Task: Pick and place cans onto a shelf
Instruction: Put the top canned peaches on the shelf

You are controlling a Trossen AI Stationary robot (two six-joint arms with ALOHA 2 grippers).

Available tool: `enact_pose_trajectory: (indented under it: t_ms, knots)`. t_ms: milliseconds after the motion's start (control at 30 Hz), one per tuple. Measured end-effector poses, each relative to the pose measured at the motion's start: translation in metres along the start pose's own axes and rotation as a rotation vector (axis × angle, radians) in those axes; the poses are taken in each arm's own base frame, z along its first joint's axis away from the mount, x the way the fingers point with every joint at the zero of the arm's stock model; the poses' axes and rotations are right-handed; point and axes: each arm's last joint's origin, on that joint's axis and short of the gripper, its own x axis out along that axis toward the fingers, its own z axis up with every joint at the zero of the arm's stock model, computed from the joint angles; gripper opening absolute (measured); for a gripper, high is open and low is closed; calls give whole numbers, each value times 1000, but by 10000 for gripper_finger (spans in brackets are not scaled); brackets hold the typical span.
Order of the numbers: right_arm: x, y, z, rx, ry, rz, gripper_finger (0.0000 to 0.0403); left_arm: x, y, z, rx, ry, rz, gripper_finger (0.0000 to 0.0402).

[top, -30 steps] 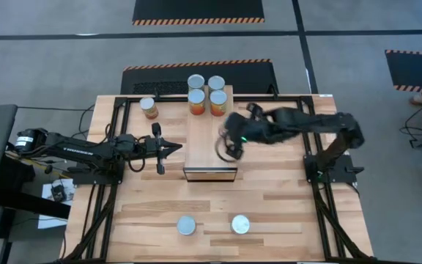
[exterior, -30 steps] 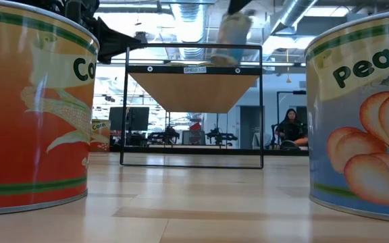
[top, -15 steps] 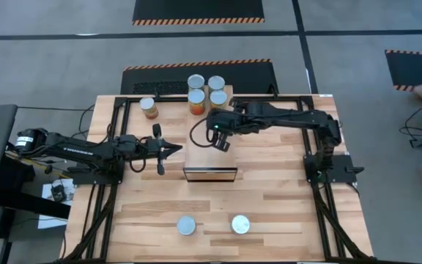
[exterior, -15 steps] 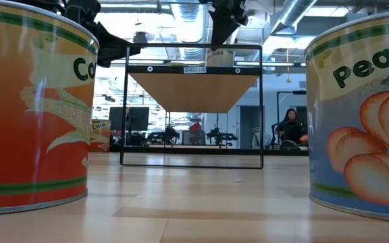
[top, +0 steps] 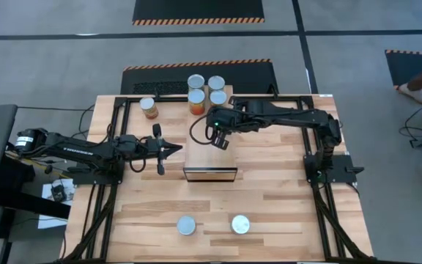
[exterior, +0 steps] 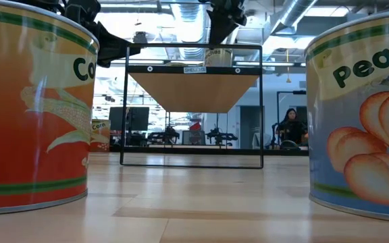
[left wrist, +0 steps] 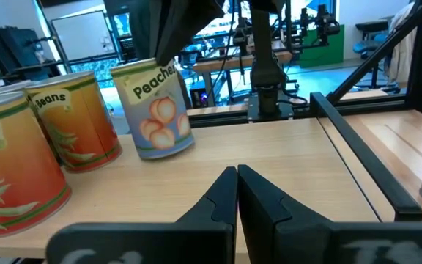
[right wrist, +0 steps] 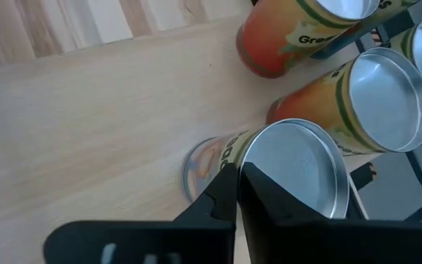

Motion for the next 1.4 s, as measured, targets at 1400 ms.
enact_pose_trajectory:
  t_ms: [1400]
  knots:
    - [-6,0,4,-109,-56,-18,97,0,0,-1,-2,6,-2,2]
